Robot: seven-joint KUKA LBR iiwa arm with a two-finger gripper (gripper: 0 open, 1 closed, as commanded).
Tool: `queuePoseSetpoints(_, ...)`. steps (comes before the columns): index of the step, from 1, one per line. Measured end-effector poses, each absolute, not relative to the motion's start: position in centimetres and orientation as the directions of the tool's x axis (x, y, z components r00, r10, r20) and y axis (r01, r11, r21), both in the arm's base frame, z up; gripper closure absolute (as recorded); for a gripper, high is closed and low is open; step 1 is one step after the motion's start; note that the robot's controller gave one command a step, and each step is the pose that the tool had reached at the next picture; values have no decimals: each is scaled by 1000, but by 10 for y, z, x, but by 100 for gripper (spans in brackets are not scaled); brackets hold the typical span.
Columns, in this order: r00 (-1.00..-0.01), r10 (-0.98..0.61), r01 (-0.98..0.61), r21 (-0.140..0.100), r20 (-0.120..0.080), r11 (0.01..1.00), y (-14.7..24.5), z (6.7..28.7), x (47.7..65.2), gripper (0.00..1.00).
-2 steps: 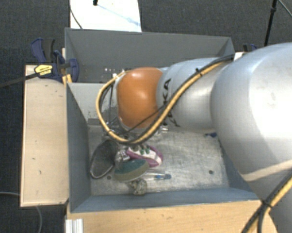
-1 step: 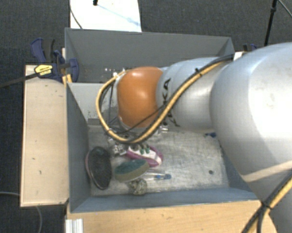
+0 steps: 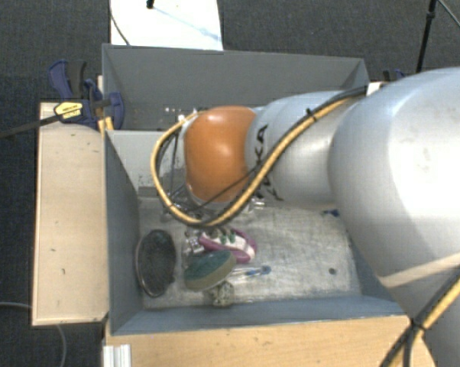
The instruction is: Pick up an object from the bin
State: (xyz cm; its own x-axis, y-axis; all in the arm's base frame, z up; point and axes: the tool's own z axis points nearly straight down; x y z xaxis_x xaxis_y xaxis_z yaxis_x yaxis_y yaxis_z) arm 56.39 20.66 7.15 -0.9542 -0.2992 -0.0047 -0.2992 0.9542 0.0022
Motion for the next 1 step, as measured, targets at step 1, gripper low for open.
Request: queuePoseSetpoints(1, -846, -534, -534, -1, -4, 846, 147, 73, 574, 0)
